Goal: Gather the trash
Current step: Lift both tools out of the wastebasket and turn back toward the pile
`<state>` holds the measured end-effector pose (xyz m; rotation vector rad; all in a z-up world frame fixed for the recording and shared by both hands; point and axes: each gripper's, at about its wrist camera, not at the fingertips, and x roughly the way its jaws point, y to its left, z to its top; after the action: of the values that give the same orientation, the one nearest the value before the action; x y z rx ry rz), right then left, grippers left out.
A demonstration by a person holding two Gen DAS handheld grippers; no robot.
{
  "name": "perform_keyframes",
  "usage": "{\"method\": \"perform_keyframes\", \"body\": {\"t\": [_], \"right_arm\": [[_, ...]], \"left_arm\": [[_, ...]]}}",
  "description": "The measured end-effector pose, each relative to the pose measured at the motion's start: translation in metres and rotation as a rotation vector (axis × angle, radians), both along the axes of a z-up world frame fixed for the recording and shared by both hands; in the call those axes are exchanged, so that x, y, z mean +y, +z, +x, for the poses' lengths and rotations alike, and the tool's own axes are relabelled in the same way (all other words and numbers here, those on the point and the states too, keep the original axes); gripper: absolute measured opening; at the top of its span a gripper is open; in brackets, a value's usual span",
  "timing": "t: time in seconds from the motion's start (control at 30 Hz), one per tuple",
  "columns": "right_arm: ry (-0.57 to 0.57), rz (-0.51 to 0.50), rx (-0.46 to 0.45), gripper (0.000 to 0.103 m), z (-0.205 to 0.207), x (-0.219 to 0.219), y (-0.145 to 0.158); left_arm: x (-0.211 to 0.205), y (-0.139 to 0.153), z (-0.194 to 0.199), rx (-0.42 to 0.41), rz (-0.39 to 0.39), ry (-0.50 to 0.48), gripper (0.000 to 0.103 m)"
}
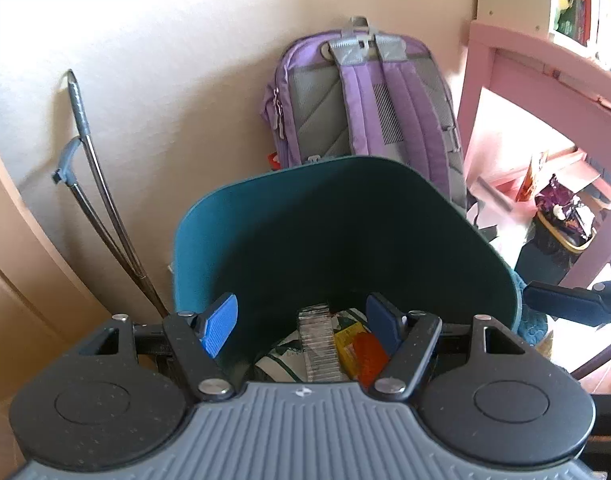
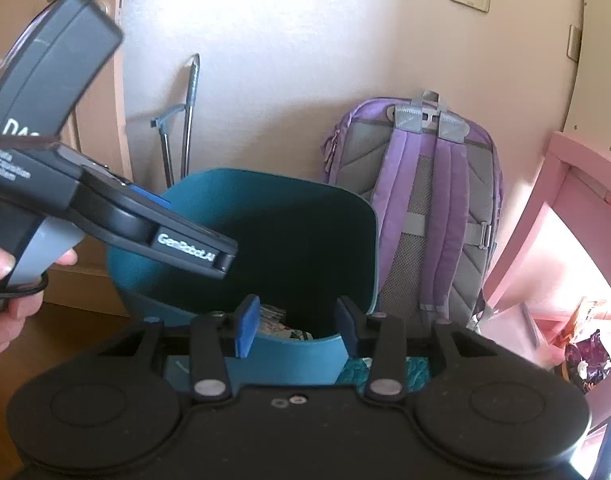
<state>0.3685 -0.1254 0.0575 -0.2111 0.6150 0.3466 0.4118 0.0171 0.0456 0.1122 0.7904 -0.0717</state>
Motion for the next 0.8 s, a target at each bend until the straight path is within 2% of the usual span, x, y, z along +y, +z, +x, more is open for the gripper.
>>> {"method": "perform_keyframes", "body": {"t": [0.23, 0.33, 0.43, 0.8], "right_arm": [[0.002, 0.035, -0.005, 0.045, -0.032, -0.007, 0.017], [0.004, 0.053, -0.006, 0.05, -0.046, -0.008, 0.022], [0.001, 0.073, -0.018, 0.053, -0.061, -0.009, 0.027], [0.056, 0.115, -0.03, 0.06, -0.11, -0.003, 0.026]], "left_arm": [[0.01, 0.023, -0.04, -0.031, -0.013, -0.004, 0.071], [0.016, 0.03, -0.059, -0.043, -0.02, -0.005, 0.071], [0.023, 0.034, -0.079, -0.053, -0.033, -0.005, 0.077], [0.047, 0.029, -0.15, -0.072, -0.05, -0.038, 0.08]]}}
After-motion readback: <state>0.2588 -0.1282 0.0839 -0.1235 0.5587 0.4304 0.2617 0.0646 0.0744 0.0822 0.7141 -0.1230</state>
